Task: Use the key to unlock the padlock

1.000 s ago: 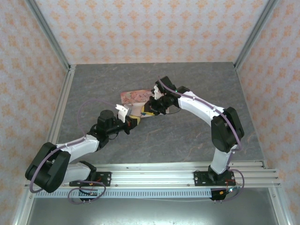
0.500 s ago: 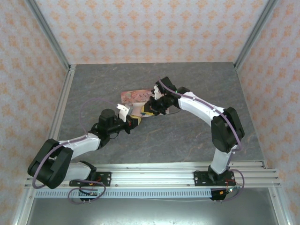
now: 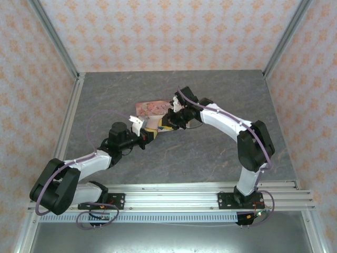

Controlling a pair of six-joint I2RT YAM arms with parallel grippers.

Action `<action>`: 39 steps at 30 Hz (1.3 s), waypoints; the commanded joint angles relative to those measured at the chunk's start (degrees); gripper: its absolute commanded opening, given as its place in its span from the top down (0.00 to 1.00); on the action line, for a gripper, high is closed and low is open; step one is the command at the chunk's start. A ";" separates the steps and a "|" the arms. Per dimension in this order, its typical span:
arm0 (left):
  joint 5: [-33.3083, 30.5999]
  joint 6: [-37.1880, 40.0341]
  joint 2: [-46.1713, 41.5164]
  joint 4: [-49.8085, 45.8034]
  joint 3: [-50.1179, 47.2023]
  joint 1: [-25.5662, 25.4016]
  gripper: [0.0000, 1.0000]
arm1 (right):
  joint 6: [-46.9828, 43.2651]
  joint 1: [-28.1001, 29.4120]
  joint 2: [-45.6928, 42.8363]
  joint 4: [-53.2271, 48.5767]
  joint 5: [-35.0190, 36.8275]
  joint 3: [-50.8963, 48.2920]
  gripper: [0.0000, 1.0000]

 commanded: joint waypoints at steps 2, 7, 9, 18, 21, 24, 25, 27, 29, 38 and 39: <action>0.59 0.98 -0.33 0.41 -1.41 0.49 1.00 | 0.32 -0.24 -3.16 3.13 -1.86 1.05 1.00; 0.51 1.77 -0.56 -0.79 -1.19 0.49 1.00 | 0.22 -0.24 -2.90 2.95 -1.79 1.25 1.00; 0.52 1.70 -0.65 -0.71 -1.12 0.49 1.00 | 0.31 -0.24 -2.90 2.95 -1.84 1.14 1.00; 0.07 2.11 0.37 -1.85 0.78 0.49 1.00 | 0.66 -0.24 -2.99 3.13 -1.94 0.66 1.00; 0.00 1.92 0.89 -1.83 1.19 0.49 1.00 | 0.93 -0.24 -3.06 3.39 -2.01 0.39 1.00; 0.07 1.70 1.29 -1.37 1.40 0.49 1.00 | 1.02 -0.24 -2.97 3.65 -1.97 0.03 1.00; 0.05 1.70 1.34 -1.53 1.63 0.49 1.00 | 1.01 -0.24 -2.96 3.72 -1.93 0.04 1.00; -0.17 1.62 1.60 -1.94 1.95 0.49 1.00 | 1.10 -0.24 -2.98 3.75 -1.83 -0.05 1.00; -0.43 1.31 1.77 -2.03 2.23 0.49 1.00 | 1.18 -0.17 -2.98 3.79 -1.58 -0.13 1.00; -1.77 0.38 2.26 -1.27 2.41 0.33 1.00 | 1.72 0.46 -2.72 4.53 -1.32 -0.40 1.00; -1.88 0.38 2.17 -1.15 2.41 0.37 1.00 | 1.72 0.46 -2.67 4.53 -1.31 -0.41 1.00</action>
